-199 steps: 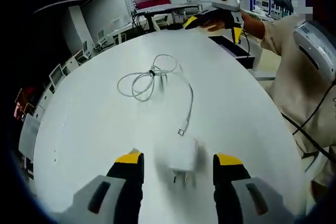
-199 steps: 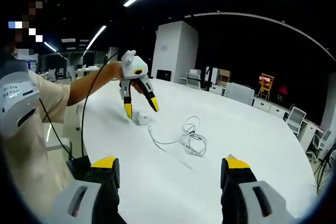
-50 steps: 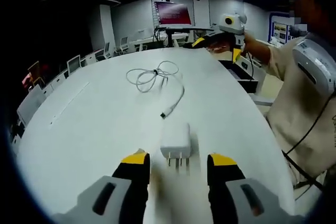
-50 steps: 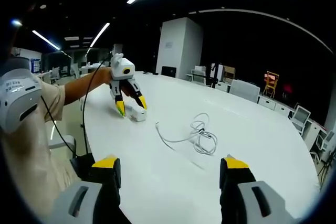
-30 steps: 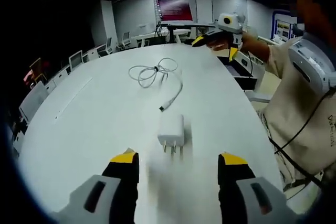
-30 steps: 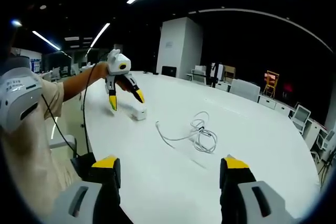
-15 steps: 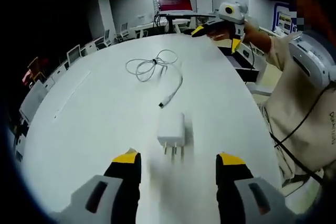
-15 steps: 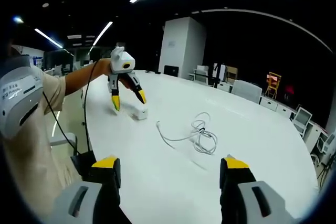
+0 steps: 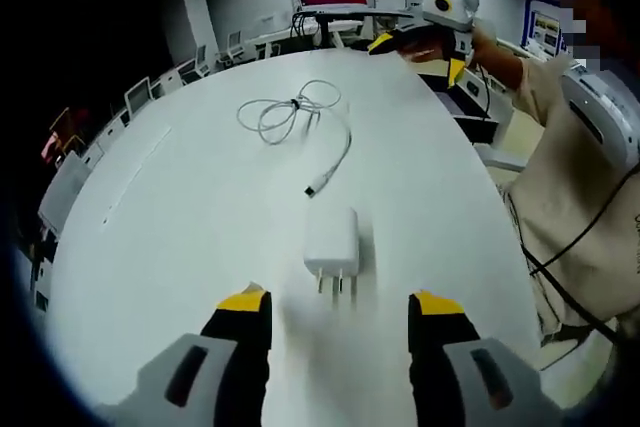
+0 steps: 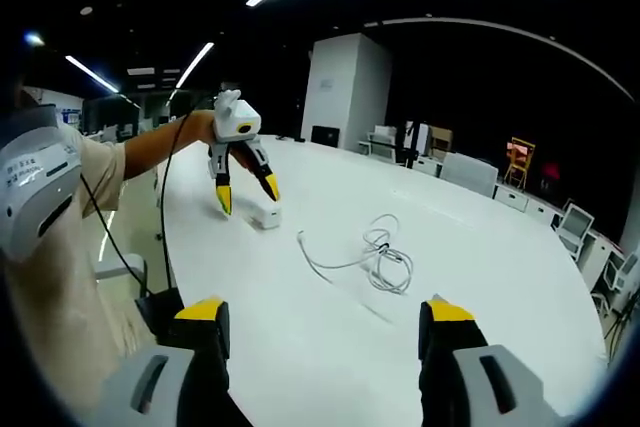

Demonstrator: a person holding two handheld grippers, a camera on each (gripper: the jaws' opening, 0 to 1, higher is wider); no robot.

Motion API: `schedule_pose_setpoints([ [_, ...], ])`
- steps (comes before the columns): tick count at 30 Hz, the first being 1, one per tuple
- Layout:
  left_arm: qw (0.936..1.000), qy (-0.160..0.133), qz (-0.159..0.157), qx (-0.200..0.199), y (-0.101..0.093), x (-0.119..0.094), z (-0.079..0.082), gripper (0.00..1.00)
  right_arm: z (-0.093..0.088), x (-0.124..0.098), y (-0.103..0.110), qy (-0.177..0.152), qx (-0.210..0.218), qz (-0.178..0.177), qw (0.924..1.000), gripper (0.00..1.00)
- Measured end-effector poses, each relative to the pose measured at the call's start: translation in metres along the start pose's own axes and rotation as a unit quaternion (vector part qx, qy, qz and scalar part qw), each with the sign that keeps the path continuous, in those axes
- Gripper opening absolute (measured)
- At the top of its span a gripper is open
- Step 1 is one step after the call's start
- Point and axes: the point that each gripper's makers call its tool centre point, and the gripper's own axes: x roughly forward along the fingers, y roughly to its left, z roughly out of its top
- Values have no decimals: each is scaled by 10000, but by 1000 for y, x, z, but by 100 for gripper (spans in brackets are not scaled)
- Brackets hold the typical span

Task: Plug the desk Type‑C cable into the charger adapter.

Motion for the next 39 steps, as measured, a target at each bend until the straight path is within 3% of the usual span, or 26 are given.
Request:
schedule_pose_setpoints([
  [9, 10000, 69, -16, 22, 1, 3, -1, 52, 8, -2, 6, -51, -55, 20, 10000, 78],
  [17, 9993, 354, -6, 134, 1, 8, -1, 50, 8, -7, 5, -82, -68, -7, 9999, 77],
  [32, 9974, 681, -103, 203, 9, 12, 1, 32, 7, -7, 5, -52, -60, -9, 10000, 77],
  [39, 9960, 883, -137, 31, 8, 16, 6, 26, 5, -6, 4, -54, -35, -14, 10000, 77],
])
